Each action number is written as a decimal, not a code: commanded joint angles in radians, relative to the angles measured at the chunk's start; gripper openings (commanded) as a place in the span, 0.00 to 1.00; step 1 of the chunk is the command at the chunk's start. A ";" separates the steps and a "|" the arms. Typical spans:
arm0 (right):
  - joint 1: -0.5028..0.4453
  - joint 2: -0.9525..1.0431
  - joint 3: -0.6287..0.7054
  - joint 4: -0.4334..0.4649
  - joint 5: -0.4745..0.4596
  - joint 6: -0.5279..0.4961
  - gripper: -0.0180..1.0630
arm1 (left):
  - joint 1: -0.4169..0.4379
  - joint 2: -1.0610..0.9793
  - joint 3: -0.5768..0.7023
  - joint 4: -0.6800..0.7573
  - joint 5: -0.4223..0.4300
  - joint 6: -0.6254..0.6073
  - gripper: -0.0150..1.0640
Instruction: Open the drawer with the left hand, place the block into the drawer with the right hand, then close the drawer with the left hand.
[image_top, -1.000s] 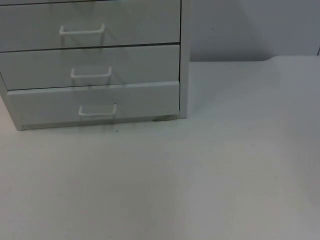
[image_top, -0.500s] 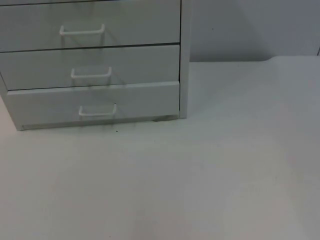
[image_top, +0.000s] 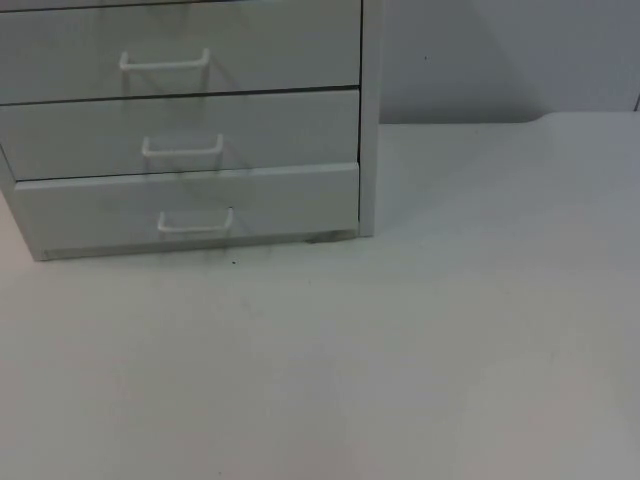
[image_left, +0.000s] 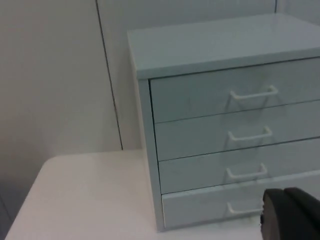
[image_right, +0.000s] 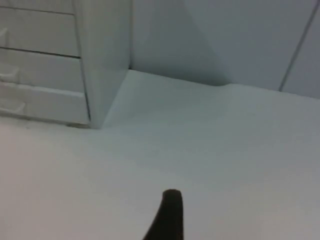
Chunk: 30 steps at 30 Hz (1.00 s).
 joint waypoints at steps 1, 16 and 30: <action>0.001 -0.033 0.008 -0.083 0.028 0.085 0.69 | -0.013 -0.004 0.003 0.003 0.039 -0.009 0.01; 0.001 -0.234 0.176 -0.140 0.120 0.153 0.69 | -0.014 -0.004 0.155 0.013 0.054 -0.027 0.01; 0.001 -0.234 0.187 -0.201 0.127 0.245 0.69 | -0.014 -0.004 0.176 0.016 0.076 -0.029 0.01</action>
